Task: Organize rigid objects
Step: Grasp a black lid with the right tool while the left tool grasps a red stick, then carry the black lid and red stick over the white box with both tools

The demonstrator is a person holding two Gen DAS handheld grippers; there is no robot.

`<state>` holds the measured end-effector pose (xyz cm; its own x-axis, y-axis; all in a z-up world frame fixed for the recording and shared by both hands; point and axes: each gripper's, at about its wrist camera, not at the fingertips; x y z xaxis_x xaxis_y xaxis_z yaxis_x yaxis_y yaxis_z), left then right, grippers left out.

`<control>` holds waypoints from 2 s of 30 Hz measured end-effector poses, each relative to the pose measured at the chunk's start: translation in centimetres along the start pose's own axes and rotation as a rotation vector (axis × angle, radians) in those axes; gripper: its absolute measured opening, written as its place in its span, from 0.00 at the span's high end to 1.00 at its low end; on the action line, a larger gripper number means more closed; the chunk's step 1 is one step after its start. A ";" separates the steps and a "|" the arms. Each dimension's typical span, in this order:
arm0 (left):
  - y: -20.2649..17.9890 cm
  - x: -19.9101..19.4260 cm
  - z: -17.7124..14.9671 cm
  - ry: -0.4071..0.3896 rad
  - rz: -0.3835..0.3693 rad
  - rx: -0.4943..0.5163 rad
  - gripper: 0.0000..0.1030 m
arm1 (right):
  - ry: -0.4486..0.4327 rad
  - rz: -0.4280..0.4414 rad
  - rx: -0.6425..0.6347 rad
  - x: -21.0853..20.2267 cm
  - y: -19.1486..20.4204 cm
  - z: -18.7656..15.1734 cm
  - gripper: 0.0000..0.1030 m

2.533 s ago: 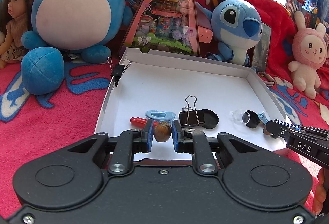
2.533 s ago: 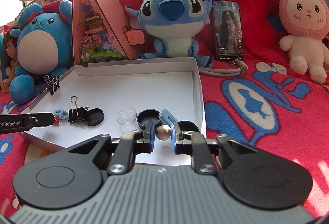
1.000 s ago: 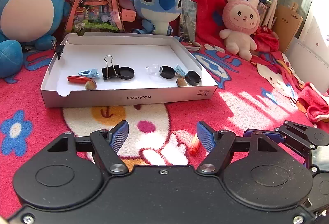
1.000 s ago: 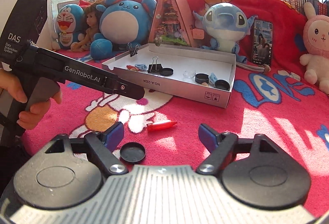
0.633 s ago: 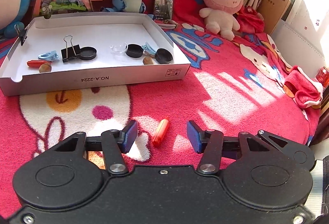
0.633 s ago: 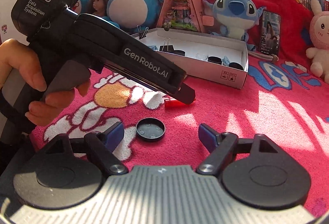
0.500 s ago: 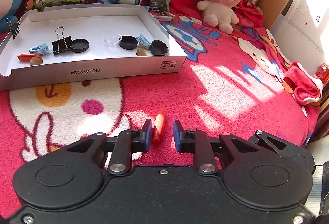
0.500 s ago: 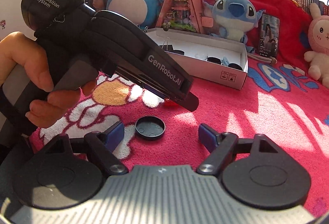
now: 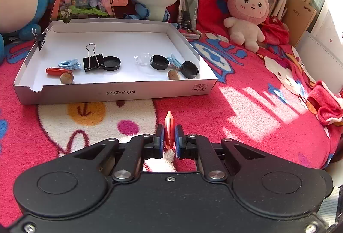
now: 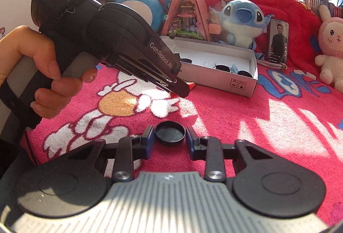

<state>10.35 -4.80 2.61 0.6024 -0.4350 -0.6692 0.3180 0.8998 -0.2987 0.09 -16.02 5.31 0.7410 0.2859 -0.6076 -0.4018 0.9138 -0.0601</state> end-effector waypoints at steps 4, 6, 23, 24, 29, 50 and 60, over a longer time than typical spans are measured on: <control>1.0 -0.5 0.4 -0.016 0.025 -0.019 0.91 | -0.002 -0.038 0.028 0.1 -0.8 0.5 0.64; 1.6 -0.7 0.6 -0.023 0.034 -0.030 0.91 | 0.000 -0.058 0.047 0.3 -1.2 0.7 0.64; 3.3 -1.5 1.1 -0.092 0.126 -0.052 0.91 | 0.082 -0.234 0.145 3.7 -4.2 3.4 0.64; 3.4 -1.5 1.2 -0.095 0.127 -0.055 0.91 | 0.086 -0.247 0.151 4.0 -4.4 3.5 0.64; 4.0 -1.6 1.9 -0.115 0.143 -0.071 0.91 | 0.082 -0.279 0.157 4.7 -4.8 4.6 0.64; 8.3 -1.1 6.2 -0.174 0.202 -0.137 0.91 | 0.039 -0.293 0.161 6.7 -7.2 8.4 0.64; 9.1 0.3 6.8 -0.164 0.222 -0.151 0.91 | 0.057 -0.283 0.167 8.8 -7.6 9.1 0.64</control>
<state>18.43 3.06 4.29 0.7589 -0.2156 -0.6145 0.0606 0.9629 -0.2630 14.53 -17.79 7.67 0.7773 0.0017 -0.6292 -0.0869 0.9907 -0.1047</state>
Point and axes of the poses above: each gripper's, at about its wrist camera, not at the fingertips, and x roughly the way its jaws point, y to its left, z to its top, and after that the axes turned 4 degrees about -x, right-handed
